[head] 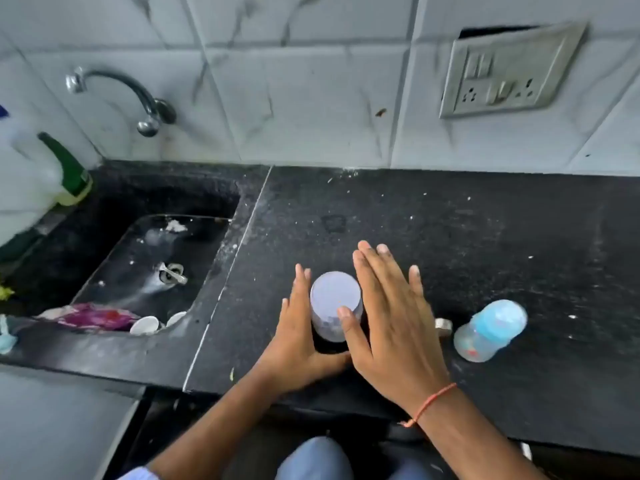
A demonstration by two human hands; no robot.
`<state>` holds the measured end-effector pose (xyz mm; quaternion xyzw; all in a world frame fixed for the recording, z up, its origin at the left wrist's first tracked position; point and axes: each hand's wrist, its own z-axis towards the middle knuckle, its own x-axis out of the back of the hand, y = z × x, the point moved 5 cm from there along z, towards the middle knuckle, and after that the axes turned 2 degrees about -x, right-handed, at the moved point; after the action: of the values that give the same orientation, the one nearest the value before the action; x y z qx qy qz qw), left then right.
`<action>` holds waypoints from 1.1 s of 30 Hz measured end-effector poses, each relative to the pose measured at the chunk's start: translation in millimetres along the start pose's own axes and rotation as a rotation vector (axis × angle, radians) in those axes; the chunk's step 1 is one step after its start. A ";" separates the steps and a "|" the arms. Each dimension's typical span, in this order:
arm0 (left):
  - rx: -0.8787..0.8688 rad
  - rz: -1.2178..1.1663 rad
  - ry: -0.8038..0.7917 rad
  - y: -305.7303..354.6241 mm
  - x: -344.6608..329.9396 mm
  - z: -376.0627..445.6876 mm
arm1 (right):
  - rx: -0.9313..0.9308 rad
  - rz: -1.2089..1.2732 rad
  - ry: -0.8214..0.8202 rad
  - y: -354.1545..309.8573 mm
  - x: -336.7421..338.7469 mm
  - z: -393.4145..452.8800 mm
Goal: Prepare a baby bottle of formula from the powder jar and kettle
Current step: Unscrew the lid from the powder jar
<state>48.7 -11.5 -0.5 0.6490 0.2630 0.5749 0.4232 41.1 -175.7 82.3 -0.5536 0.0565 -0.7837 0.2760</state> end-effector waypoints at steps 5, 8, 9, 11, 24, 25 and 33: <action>-0.066 -0.135 0.155 -35.1 -6.1 9.7 | 0.198 -0.062 0.105 7.3 -30.1 -19.5; -0.160 -0.095 0.246 -43.6 -5.3 8.1 | 0.236 -0.112 0.165 6.5 -41.5 -26.3; -0.195 -0.085 0.259 -45.3 -6.6 6.8 | 0.241 -0.119 0.172 4.8 -44.4 -28.1; -0.228 -0.069 0.279 -47.3 -8.2 1.7 | 0.259 -0.128 0.143 0.0 -48.1 -32.4; -0.054 0.176 0.278 -38.5 -18.1 -10.8 | 0.098 -0.180 -0.213 -9.7 -9.8 7.0; -0.049 0.181 0.272 -39.2 -18.0 -10.4 | 0.086 -0.210 -0.222 -9.0 -10.2 10.1; -0.027 0.165 0.266 -42.3 -17.9 -5.7 | 0.086 -0.325 -0.199 -8.7 -21.1 25.0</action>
<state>45.7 -3.6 -46.1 0.5809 0.2548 0.6920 0.3446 65.3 -152.5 77.6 -0.6180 -0.0948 -0.7609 0.1735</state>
